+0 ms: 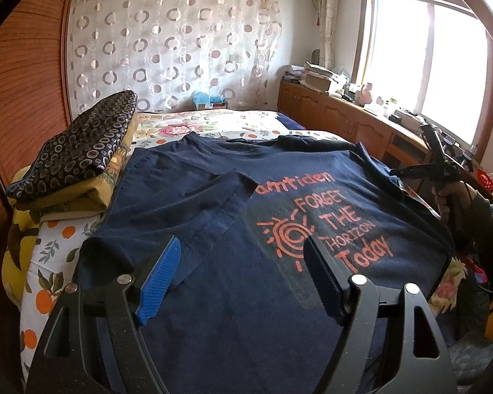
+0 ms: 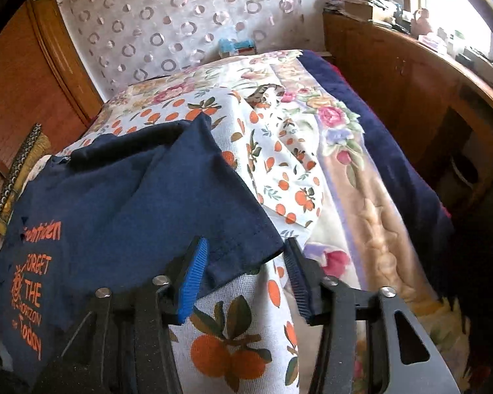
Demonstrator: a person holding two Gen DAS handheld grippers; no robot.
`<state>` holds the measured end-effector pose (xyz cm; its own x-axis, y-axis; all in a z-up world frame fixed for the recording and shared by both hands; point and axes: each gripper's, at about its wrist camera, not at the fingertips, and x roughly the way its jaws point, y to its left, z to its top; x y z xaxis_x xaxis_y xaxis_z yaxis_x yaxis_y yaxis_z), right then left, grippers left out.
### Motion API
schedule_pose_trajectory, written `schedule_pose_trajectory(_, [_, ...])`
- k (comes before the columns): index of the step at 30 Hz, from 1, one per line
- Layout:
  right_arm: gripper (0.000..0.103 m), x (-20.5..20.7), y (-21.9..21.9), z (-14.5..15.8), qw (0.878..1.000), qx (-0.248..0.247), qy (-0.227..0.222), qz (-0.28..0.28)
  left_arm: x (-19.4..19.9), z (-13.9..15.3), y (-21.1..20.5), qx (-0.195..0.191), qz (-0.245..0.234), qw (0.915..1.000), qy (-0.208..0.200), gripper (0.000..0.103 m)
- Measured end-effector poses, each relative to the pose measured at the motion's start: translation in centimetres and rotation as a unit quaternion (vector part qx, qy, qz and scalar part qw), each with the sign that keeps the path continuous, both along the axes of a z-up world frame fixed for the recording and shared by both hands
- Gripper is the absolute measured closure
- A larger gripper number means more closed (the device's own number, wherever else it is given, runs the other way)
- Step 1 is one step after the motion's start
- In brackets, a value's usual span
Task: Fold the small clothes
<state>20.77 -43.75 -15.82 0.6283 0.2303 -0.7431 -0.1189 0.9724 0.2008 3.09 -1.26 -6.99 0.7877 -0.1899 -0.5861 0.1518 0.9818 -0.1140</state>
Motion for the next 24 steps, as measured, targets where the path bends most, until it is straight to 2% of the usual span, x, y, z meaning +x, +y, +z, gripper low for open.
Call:
schedule_pose_trajectory(1, [0.085,-0.2,0.4,0.3,1.000,-0.016,-0.009,0.001,0.0,0.0,0.0,0.000,0.000,1.0000,0.000,0.025])
schedule_pose_trajectory(2, [0.096,-0.4,0.4,0.4,0.999,-0.036,-0.016,0.002,-0.1,-0.1,0.1,-0.001,0.001,1.0000,0.000,0.025])
schedule_pose_trajectory(4, [0.098,-0.3,1.0,0.4,0.998,-0.050,-0.032,0.020,-0.1,-0.1,0.1,-0.001,0.001,1.0000,0.000,0.025])
schedule_pose_trajectory(7, [0.099,-1.2,2.9,1.7,0.995,-0.062,-0.064,0.052,0.0,-0.1,0.1,-0.001,0.001,1.0000,0.000,0.025])
schedule_pose_trajectory(13, [0.099,-1.9,9.5,5.5,0.983,-0.045,-0.115,0.138,-0.1,-0.2,0.3,-0.002,0.002,1.0000,0.000,0.025])
schedule_pose_trajectory(17, [0.099,-1.3,14.6,7.2,0.972,-0.037,-0.131,0.193,-0.2,-0.1,0.7,-0.004,0.004,1.0000,-0.002,0.025])
schedule_pose_trajectory(19, [0.099,-0.5,16.5,7.6,0.970,-0.039,-0.130,0.201,-0.3,-0.1,0.9,-0.005,0.007,1.0000,-0.002,0.025])
schedule_pose_trajectory(20, [0.098,-0.2,17.3,7.8,0.970,-0.042,-0.129,0.203,-0.3,-0.1,1.0,-0.005,0.007,1.0000,-0.002,0.025])
schedule_pose_trajectory(22, [0.075,0.2,18.0,7.8,0.969,-0.053,-0.130,0.202,-0.4,-0.1,1.2,-0.004,0.009,1.0000,-0.001,0.025])
schedule_pose_trajectory(23, [0.058,0.2,17.9,7.9,0.970,-0.058,-0.131,0.196,-0.4,0.0,1.2,-0.004,0.009,0.9999,-0.002,0.025])
schedule_pose_trajectory(24, [0.057,0.0,17.5,7.7,0.971,-0.060,-0.132,0.191,-0.5,0.0,1.3,-0.004,0.010,0.9999,-0.003,0.025])
